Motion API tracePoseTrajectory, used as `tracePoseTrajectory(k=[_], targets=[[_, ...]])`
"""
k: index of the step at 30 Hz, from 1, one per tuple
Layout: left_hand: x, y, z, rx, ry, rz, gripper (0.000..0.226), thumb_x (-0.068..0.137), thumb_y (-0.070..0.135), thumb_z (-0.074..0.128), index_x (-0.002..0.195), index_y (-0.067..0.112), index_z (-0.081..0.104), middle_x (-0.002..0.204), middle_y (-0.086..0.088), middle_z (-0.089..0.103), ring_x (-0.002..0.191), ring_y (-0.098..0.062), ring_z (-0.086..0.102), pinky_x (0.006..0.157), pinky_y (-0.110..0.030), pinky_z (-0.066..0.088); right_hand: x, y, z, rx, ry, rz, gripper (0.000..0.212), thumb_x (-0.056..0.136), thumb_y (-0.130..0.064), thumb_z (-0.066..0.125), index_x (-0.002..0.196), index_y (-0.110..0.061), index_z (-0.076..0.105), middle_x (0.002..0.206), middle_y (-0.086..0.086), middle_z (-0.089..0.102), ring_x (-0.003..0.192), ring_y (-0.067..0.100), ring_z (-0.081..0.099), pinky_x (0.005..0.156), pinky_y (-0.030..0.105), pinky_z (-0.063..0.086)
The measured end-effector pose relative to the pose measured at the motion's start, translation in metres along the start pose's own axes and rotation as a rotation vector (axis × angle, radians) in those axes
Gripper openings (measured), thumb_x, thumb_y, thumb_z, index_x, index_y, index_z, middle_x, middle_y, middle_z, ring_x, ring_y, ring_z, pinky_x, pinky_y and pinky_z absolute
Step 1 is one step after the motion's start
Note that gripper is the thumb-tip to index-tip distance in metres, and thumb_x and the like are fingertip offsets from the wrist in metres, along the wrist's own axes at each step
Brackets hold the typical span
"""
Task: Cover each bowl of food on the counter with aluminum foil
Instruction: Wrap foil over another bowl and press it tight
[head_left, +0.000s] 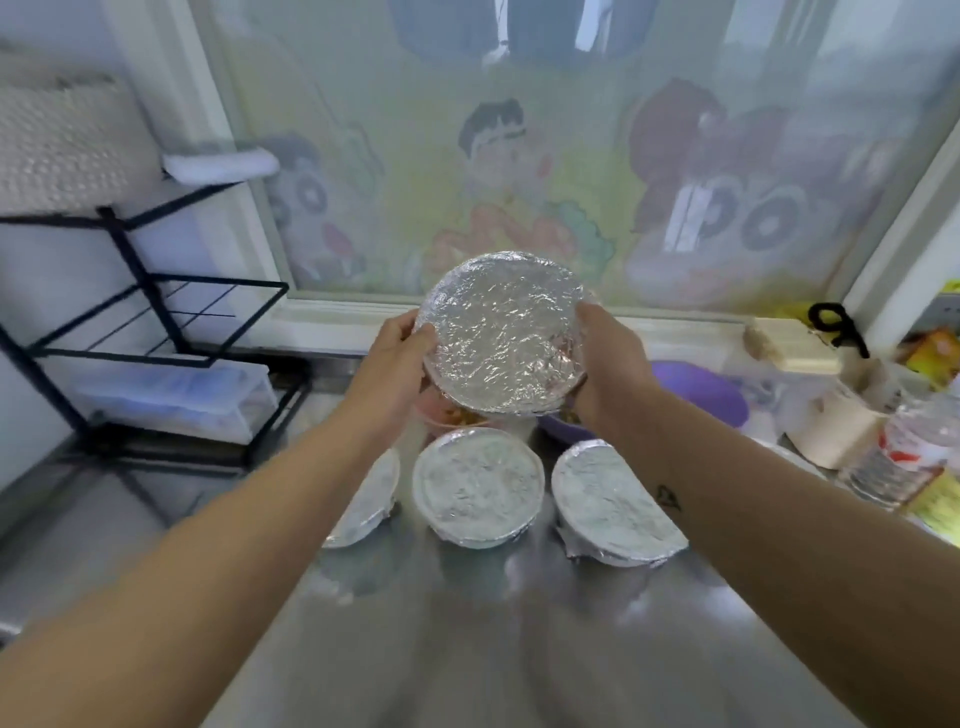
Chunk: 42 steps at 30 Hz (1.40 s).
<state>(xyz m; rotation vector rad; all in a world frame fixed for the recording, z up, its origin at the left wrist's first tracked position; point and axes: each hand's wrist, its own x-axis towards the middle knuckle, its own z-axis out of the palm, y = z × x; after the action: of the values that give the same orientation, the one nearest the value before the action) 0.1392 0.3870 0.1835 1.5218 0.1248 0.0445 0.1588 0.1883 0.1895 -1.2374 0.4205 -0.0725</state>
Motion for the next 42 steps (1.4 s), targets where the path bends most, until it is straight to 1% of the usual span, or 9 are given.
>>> tracePoseTrajectory(k=[3, 8, 11, 13, 20, 24, 27, 33, 42], targets=[[0.042, -0.003, -0.054, 0.065, 0.012, -0.041, 0.046, 0.081, 0.042, 0.067, 0.125, 0.030, 0.061, 0.120, 0.002, 0.071, 0.109, -0.024, 0.068, 0.097, -0.050, 0.053, 0.022, 0.012, 0.058, -0.055, -0.096, 0.047, 0.092, 0.050, -0.054, 0.071, 0.133, -0.017, 0.053, 0.116, 0.010, 0.070, 0.101, 0.033, 0.071, 0.088, 0.053, 0.058], [0.093, -0.015, -0.120, 0.090, 0.026, -0.141, 0.021, 0.105, 0.018, 0.046, 0.120, 0.019, 0.061, 0.105, 0.004, 0.072, 0.085, -0.007, 0.070, 0.075, -0.025, 0.056, 0.060, 0.052, 0.134, -0.205, -0.192, 0.148, 0.097, 0.063, -0.060, 0.072, 0.142, -0.009, 0.048, 0.127, 0.014, 0.064, 0.108, 0.036, 0.067, 0.097, 0.052, 0.054], [0.117, -0.036, -0.152, 0.077, 0.023, -0.232, 0.027, 0.106, 0.021, 0.046, 0.132, 0.017, 0.053, 0.119, 0.000, 0.064, 0.099, -0.012, 0.063, 0.090, -0.032, 0.051, 0.072, 0.074, 0.169, -0.326, -0.208, 0.166, 0.065, 0.097, -0.041, 0.062, 0.145, -0.001, 0.046, 0.141, 0.005, 0.051, 0.130, 0.032, 0.052, 0.113, 0.045, 0.039], [0.130, -0.054, -0.168, 0.059, 0.040, -0.299, 0.029, 0.105, 0.020, 0.047, 0.133, 0.015, 0.052, 0.121, -0.003, 0.063, 0.103, -0.016, 0.062, 0.082, -0.028, 0.052, 0.087, 0.096, 0.184, -0.349, -0.209, 0.219, 0.056, 0.103, -0.033, 0.056, 0.145, 0.001, 0.044, 0.143, 0.005, 0.050, 0.130, 0.026, 0.050, 0.111, 0.036, 0.037], [0.154, -0.118, -0.197, 0.061, 0.103, -0.475, 0.041, 0.100, 0.026, 0.057, 0.140, 0.020, 0.049, 0.129, -0.006, 0.063, 0.114, -0.025, 0.063, 0.101, -0.044, 0.051, 0.113, 0.152, 0.213, -0.449, -0.251, 0.333, 0.064, 0.094, -0.050, 0.059, 0.145, -0.013, 0.051, 0.145, 0.005, 0.055, 0.125, 0.024, 0.054, 0.096, 0.034, 0.034], [0.155, -0.132, -0.197, 0.025, 0.088, -0.536, 0.037, 0.100, 0.021, 0.056, 0.137, 0.020, 0.051, 0.129, -0.007, 0.063, 0.115, -0.024, 0.061, 0.104, -0.043, 0.049, 0.123, 0.165, 0.219, -0.535, -0.310, 0.372, 0.105, 0.072, -0.070, 0.051, 0.159, -0.016, 0.027, 0.164, 0.005, 0.029, 0.149, 0.027, 0.031, 0.119, 0.047, 0.025], [0.152, -0.139, -0.194, 0.006, 0.098, -0.569, 0.035, 0.100, 0.017, 0.054, 0.135, 0.016, 0.052, 0.129, -0.010, 0.063, 0.117, -0.025, 0.060, 0.108, -0.045, 0.046, 0.129, 0.170, 0.220, -0.586, -0.317, 0.373, 0.099, 0.084, -0.071, 0.048, 0.162, -0.017, 0.017, 0.168, 0.004, 0.017, 0.154, 0.028, 0.017, 0.123, 0.050, 0.015], [0.156, -0.141, -0.192, 0.005, 0.107, -0.568, 0.040, 0.101, 0.014, 0.053, 0.140, 0.015, 0.049, 0.129, -0.009, 0.062, 0.116, -0.024, 0.060, 0.106, -0.042, 0.047, 0.127, 0.166, 0.224, -0.731, -0.277, 0.319, 0.070, 0.103, -0.053, 0.043, 0.156, -0.008, 0.032, 0.160, 0.015, 0.035, 0.147, 0.033, 0.032, 0.122, 0.046, 0.022], [0.159, -0.134, -0.191, 0.145, 0.096, -0.546, 0.046, 0.099, 0.019, 0.053, 0.144, 0.019, 0.042, 0.138, -0.006, 0.055, 0.120, -0.023, 0.055, 0.104, -0.042, 0.046, 0.106, 0.107, 0.181, -1.041, -0.291, 0.140, 0.037, 0.105, -0.028, 0.050, 0.132, -0.006, 0.063, 0.133, 0.015, 0.062, 0.112, 0.030, 0.059, 0.096, 0.034, 0.043]])
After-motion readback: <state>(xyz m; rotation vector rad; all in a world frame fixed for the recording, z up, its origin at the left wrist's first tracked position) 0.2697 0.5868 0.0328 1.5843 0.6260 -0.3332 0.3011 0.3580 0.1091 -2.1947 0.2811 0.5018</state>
